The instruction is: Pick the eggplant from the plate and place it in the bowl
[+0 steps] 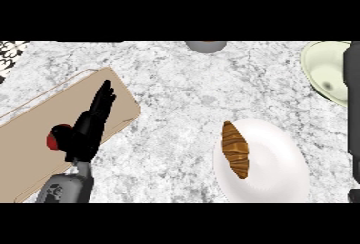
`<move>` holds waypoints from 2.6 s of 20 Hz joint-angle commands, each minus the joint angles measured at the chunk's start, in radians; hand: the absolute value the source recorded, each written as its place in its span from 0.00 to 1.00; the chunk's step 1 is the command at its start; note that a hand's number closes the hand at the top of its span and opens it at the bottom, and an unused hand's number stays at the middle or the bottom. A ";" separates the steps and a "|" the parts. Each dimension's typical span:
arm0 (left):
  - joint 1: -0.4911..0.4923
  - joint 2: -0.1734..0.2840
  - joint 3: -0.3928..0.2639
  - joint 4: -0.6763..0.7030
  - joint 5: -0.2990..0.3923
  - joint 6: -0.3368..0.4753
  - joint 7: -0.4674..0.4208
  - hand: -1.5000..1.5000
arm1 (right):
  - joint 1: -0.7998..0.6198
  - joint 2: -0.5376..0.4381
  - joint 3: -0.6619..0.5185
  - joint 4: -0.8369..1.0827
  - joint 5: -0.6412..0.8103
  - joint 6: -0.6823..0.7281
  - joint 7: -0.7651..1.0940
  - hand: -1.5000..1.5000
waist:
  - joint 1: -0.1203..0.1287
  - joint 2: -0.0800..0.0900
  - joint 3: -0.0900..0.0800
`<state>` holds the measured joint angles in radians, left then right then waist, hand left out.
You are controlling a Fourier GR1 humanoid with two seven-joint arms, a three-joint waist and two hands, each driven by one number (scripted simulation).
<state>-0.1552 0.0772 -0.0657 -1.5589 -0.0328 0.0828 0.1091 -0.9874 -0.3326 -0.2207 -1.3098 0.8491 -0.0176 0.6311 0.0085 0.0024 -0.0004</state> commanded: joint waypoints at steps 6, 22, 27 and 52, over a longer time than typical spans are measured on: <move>0.002 0.022 0.023 0.016 0.018 -0.038 -0.026 0.50 | 0.028 -0.161 0.002 0.264 0.095 -0.019 -0.136 1.00 | 0.001 0.001 0.000; -0.001 -0.037 -0.026 -0.013 -0.035 0.010 0.013 0.50 | 0.020 -0.325 -0.144 0.879 0.096 -0.310 -0.465 1.00 | 0.021 0.008 0.002; -0.011 -0.037 -0.009 0.059 -0.035 0.005 -0.054 0.50 | 0.089 -0.328 -0.260 0.950 -0.055 -0.214 -0.584 0.00 | 0.016 0.011 0.003; 0.027 -0.034 -0.007 0.002 -0.040 -0.001 -0.012 0.50 | 0.153 -0.430 -0.558 0.898 -0.497 -0.036 -0.907 0.00 | -0.007 -0.002 0.001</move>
<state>-0.1515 0.0534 -0.0550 -1.5423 -0.0576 0.0728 0.0947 -0.8888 -0.7405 -0.7209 -0.4047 0.4376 -0.1229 -0.2306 0.0039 0.0009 0.0003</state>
